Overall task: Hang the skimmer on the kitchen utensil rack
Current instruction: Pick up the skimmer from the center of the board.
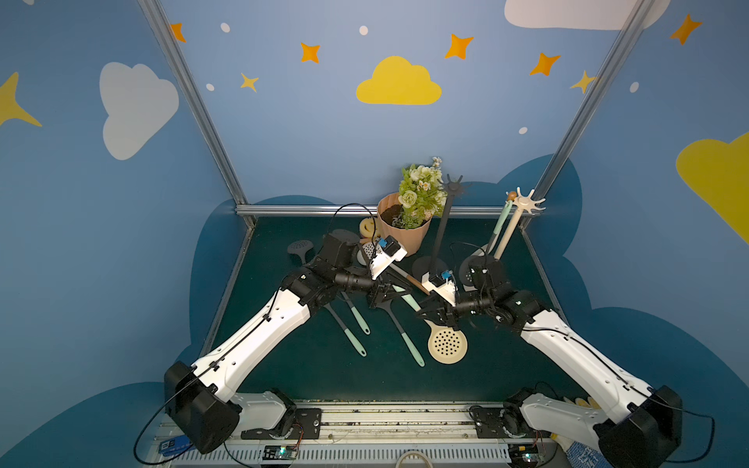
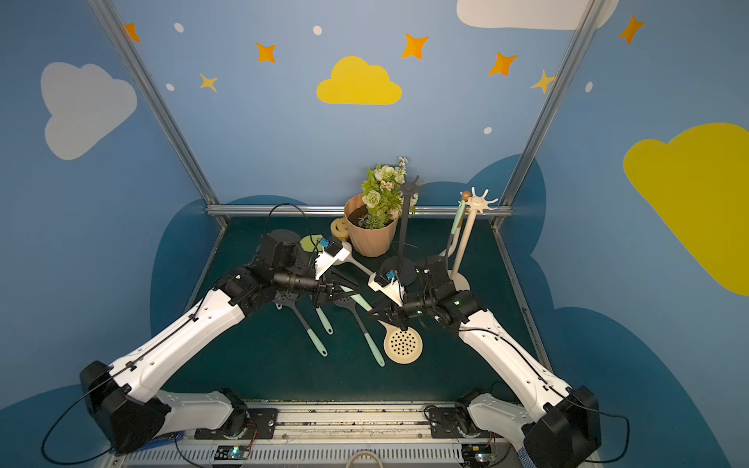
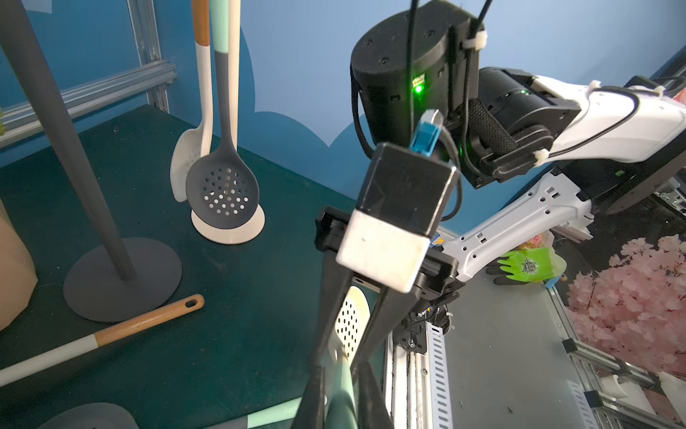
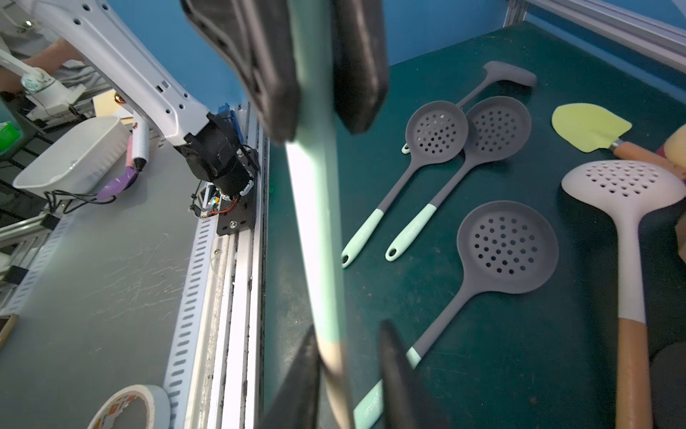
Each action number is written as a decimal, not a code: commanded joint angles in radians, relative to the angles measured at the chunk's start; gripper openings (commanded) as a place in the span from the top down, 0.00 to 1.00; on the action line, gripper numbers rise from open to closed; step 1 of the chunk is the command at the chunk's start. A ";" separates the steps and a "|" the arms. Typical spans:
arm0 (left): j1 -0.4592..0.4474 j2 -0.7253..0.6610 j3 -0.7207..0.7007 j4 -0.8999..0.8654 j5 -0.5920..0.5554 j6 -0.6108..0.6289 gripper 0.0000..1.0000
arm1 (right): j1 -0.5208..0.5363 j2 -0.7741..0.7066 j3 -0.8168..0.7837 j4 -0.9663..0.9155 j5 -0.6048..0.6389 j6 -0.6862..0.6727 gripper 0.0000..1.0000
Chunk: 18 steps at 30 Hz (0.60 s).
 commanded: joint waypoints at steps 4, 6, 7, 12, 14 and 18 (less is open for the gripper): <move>0.007 -0.024 -0.010 0.080 -0.050 -0.030 0.73 | 0.011 0.006 0.003 0.007 -0.012 0.011 1.00; 0.007 -0.041 -0.018 0.097 -0.102 -0.066 0.56 | 0.010 -0.002 -0.003 0.011 0.007 0.020 1.00; 0.007 -0.052 -0.025 0.113 -0.136 -0.091 0.38 | 0.010 -0.009 -0.006 0.016 0.028 0.029 1.00; 0.011 -0.112 -0.045 0.094 -0.399 -0.258 0.06 | -0.021 -0.085 -0.078 0.086 0.185 0.155 1.00; 0.020 -0.134 -0.057 0.077 -0.443 -0.308 0.03 | -0.062 -0.120 -0.117 0.117 0.204 0.209 1.00; 0.038 -0.184 -0.121 0.131 -0.511 -0.354 0.00 | -0.184 -0.201 -0.188 0.199 0.211 0.333 1.00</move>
